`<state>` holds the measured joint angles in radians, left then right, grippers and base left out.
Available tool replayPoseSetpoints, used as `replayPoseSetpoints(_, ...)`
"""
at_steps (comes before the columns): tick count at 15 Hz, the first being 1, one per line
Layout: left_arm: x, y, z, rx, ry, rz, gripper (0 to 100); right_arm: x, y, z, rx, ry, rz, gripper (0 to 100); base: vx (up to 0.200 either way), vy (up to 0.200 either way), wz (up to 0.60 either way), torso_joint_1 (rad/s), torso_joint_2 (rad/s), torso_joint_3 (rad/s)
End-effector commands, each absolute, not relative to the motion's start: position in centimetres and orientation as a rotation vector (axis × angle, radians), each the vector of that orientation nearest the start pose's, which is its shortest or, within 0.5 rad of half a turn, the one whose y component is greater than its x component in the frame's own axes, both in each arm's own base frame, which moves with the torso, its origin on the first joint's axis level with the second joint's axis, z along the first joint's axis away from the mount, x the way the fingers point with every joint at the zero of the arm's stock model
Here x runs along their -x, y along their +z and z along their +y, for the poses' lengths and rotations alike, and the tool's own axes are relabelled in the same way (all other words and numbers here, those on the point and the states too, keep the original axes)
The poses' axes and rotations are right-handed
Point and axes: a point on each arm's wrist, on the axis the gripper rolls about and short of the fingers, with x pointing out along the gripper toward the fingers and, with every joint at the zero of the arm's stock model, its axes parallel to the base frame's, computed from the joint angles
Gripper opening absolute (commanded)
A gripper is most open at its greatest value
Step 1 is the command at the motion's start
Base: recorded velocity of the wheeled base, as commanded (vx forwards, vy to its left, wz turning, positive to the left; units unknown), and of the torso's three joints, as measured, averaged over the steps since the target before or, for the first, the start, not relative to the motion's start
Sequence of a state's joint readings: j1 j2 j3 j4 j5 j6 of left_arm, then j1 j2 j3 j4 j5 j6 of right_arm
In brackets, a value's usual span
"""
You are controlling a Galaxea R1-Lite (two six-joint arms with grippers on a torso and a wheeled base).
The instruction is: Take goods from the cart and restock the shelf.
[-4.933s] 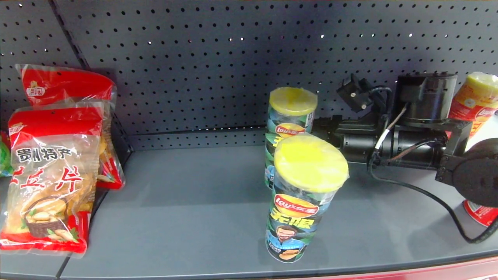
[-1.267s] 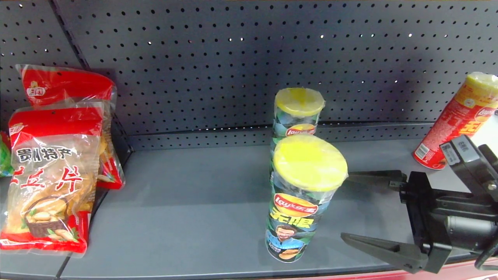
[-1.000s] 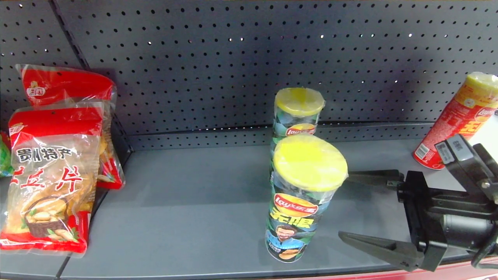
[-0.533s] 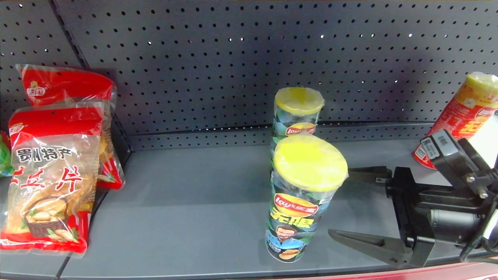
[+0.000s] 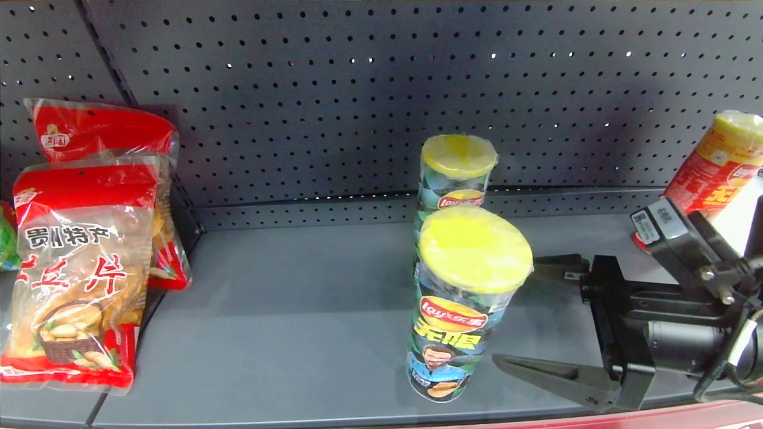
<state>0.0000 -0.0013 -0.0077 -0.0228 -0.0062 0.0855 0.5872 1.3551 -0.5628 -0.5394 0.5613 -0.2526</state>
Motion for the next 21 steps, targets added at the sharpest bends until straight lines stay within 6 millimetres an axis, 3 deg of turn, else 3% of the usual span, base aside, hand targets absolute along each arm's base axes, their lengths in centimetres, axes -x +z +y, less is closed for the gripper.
replayPoseSetpoints(1,2.3,8.0,0.0,-0.086,-0.005,-0.031,100,-17.1,19.4,12.8,0.227,1.173,0.136,100,0.000,0.000,0.00,0.000,0.00,0.000)
replayPoseSetpoints(7,2.3,8.0,0.0,-0.086,-0.005,-0.031,100,-18.0,19.8,14.0,0.229,1.191,0.128,100,0.000,0.000,0.00,0.000,0.00,0.000)
replayPoseSetpoints(21,2.3,8.0,0.0,-0.086,-0.005,-0.031,100,-18.8,19.5,13.0,0.223,1.135,0.145,100,0.000,0.000,0.00,0.000,0.00,0.000)
